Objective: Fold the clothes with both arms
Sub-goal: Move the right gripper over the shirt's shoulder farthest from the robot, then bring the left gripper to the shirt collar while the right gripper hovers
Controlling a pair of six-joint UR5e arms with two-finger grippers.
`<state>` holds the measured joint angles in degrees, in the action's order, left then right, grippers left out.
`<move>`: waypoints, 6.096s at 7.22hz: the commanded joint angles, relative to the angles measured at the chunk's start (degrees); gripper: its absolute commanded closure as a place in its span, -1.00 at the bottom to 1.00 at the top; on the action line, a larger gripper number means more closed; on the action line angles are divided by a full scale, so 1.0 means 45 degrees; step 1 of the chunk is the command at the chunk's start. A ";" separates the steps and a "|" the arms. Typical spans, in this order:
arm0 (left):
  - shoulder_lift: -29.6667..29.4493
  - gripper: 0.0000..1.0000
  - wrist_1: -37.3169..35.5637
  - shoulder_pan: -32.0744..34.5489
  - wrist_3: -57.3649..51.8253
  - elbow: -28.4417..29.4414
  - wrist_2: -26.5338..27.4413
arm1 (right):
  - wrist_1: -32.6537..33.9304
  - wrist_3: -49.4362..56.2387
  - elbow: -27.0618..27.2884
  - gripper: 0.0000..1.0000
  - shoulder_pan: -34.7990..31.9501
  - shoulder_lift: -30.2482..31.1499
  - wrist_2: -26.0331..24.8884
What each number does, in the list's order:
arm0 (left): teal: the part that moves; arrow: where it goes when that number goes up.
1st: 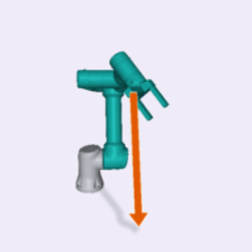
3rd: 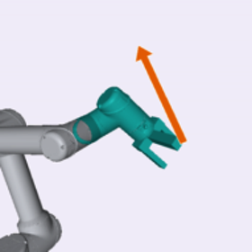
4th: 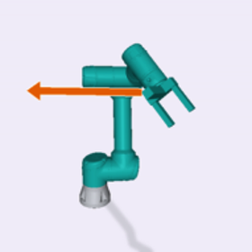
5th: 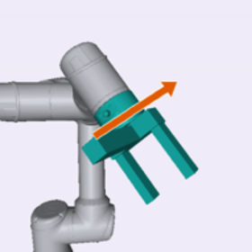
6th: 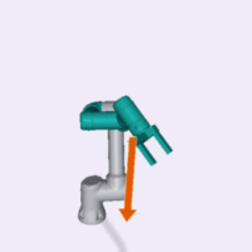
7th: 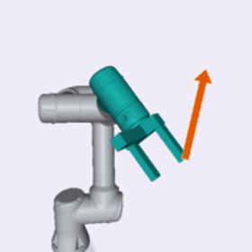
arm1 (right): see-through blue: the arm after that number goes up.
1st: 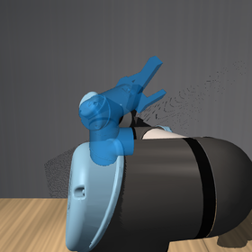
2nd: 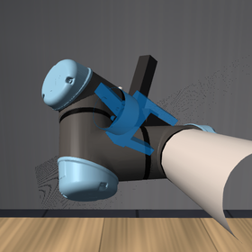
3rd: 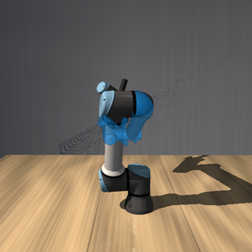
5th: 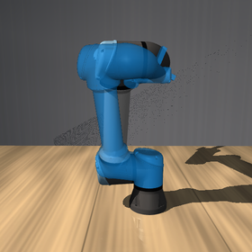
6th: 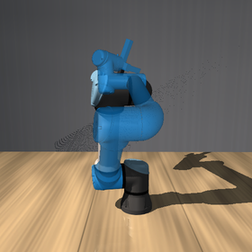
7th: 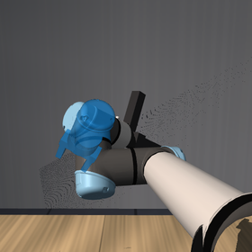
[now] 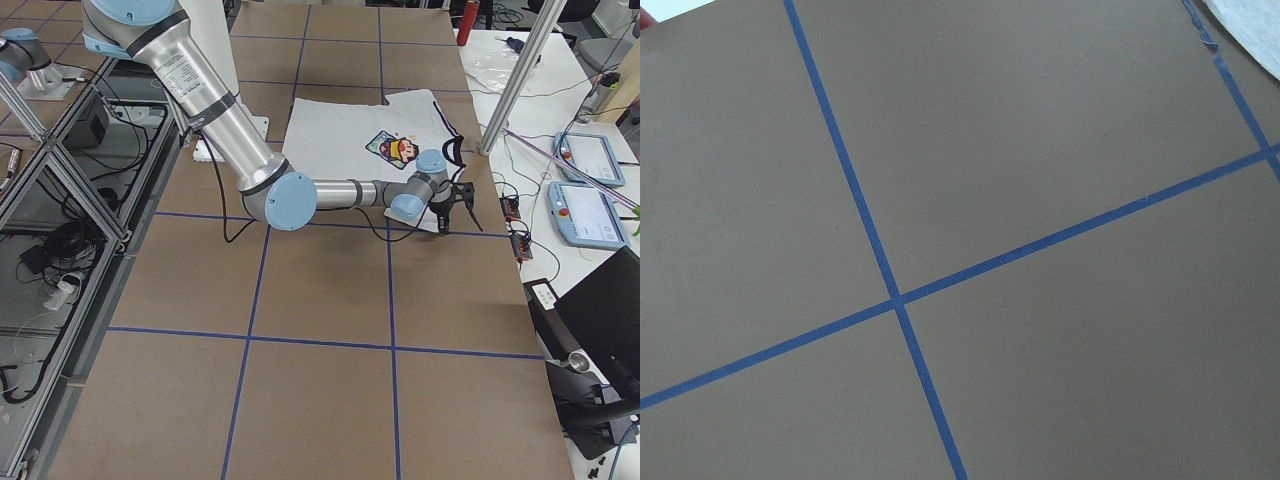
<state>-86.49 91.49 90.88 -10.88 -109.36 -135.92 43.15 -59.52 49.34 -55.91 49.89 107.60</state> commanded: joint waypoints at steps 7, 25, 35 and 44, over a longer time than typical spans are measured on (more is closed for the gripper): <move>0.0020 -1.00 -0.0020 0.0000 0.0054 -0.0131 -0.0050 | 0.0039 -0.0093 0.1621 1.00 -0.0094 0.0762 0.0151; -0.2414 -1.00 0.3869 -0.3058 0.6875 0.2532 -0.0773 | 0.3497 -0.3121 0.7106 -1.00 0.0300 0.1457 0.2114; -1.1380 -0.56 1.2594 -0.6950 1.3058 1.5855 0.3128 | 0.3341 -0.3024 1.1711 -1.00 0.0199 0.5787 0.1952; -1.1953 0.58 1.3769 -0.7344 1.3355 1.7603 0.3700 | 0.3360 -0.3004 1.1555 -1.00 0.0218 0.5924 0.1266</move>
<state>-140.18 153.26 57.93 49.12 -30.26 -119.29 58.27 -73.10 101.46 -54.93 76.55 113.24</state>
